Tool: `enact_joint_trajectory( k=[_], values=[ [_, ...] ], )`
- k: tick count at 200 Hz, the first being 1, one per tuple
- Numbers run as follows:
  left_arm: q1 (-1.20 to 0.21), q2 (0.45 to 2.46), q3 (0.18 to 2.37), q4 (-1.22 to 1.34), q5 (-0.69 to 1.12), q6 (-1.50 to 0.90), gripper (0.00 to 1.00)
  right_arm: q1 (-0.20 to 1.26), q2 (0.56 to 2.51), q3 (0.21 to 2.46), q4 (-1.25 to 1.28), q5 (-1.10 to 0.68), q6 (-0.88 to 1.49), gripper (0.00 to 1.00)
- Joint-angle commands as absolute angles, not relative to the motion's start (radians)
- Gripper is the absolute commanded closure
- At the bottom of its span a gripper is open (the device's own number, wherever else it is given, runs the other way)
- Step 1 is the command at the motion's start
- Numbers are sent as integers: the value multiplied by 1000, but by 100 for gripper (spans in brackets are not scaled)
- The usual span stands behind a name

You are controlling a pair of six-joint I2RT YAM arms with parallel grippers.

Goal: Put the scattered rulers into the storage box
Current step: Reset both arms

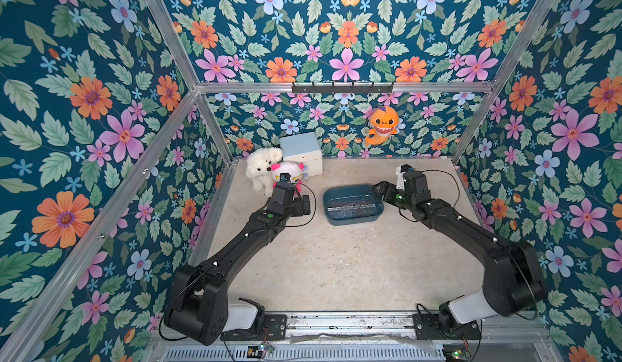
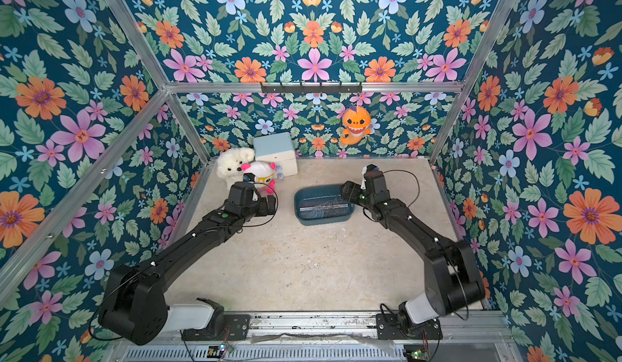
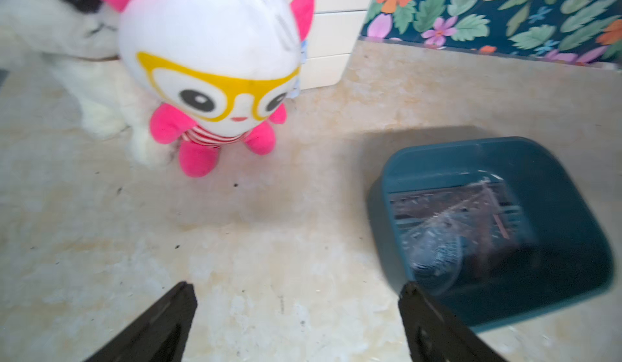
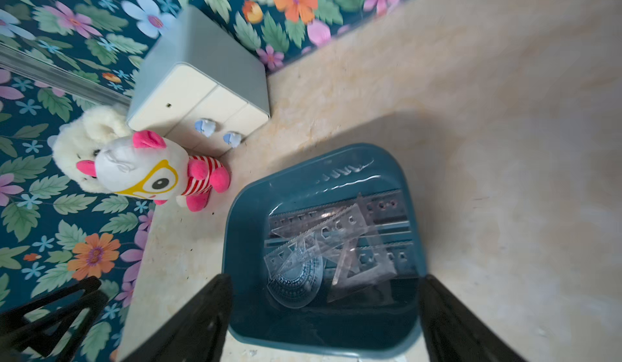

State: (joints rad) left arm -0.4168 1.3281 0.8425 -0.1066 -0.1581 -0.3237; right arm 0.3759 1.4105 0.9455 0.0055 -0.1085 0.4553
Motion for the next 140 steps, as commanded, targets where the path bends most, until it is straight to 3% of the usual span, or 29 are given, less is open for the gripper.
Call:
enact_joint_trajectory(
  k=[1, 16, 33, 58, 92, 108, 116, 130, 140],
  values=[
    [-413, 1322, 695, 93, -454, -320, 1, 377, 1260, 798, 34, 196, 246, 1],
    [-404, 1326, 547, 386, -520, -131, 1, 377, 1174, 558, 366, 309, 35, 1],
    [-340, 1350, 571, 383, -471, -83, 1, 348, 1129, 364, 658, 432, -41, 0],
    [-274, 1409, 523, 515, -380, 64, 1, 254, 1159, 336, 627, 416, -62, 1],
    [-168, 1492, 462, 694, -158, 82, 4, 154, 1422, 278, 995, 409, -61, 0],
    [-155, 1486, 458, 693, -144, 69, 5, 88, 1383, 318, 836, 291, -8, 1],
    [-155, 1467, 444, 693, -143, 52, 6, 36, 1416, 299, 903, 207, 21, 1],
    [-155, 1404, 383, 718, -124, 29, 6, 27, 1469, 253, 1069, 231, 34, 1],
    [-155, 1374, 346, 761, -140, 17, 5, 27, 1439, 265, 987, 200, 33, 1]
  ],
)
